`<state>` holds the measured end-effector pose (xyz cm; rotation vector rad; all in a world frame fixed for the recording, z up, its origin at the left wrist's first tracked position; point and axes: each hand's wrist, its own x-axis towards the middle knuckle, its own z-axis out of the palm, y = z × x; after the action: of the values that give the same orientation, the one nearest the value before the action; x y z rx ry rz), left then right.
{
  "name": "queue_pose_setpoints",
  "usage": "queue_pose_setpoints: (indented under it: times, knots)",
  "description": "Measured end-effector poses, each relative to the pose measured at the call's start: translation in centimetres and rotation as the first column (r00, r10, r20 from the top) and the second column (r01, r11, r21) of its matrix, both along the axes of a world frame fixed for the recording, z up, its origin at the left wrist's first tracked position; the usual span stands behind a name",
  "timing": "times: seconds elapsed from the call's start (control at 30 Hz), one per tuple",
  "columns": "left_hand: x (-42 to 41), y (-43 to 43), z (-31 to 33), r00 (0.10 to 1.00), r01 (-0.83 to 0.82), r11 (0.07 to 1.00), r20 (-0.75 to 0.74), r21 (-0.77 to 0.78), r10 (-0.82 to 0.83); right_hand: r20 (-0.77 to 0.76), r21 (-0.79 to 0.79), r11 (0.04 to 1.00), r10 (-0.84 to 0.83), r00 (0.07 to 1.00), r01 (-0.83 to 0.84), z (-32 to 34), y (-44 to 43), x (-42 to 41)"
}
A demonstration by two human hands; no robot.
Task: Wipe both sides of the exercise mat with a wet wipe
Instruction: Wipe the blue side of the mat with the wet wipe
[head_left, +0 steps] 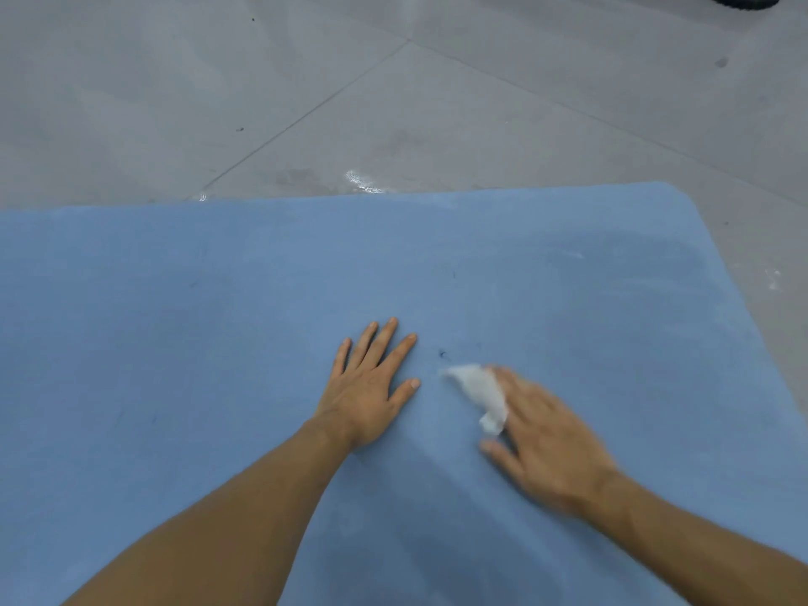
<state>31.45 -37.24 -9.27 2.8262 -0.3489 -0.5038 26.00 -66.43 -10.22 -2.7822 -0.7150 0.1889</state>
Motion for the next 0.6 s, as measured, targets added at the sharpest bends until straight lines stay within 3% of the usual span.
queue_pose_setpoints:
  times: [0.13,0.27,0.43,0.6]
  knots:
    - [-0.4,1.0,-0.3,0.999,-0.018,1.000,0.043,-0.008,0.019,-0.006,-0.126,0.947,-0.297,0.955,0.294,0.2,-3.0,6.1]
    - [-1.0,2.2,-0.5,0.996,-0.044,0.999,0.075,0.002,0.044,-0.075,-0.113,0.928,-0.364,0.928,0.355,0.4,-1.5,7.6]
    - [-1.7,3.7,-0.7,0.989,-0.084,0.996,0.123,0.030,0.080,-0.064,-0.016,0.998,0.051,0.997,-0.053,0.5,5.2,1.8]
    - [-2.5,6.0,-1.1,0.975,-0.147,0.989,0.171,0.035,0.139,0.010,-0.055,0.897,0.440,0.898,-0.439,0.3,8.0,-3.1]
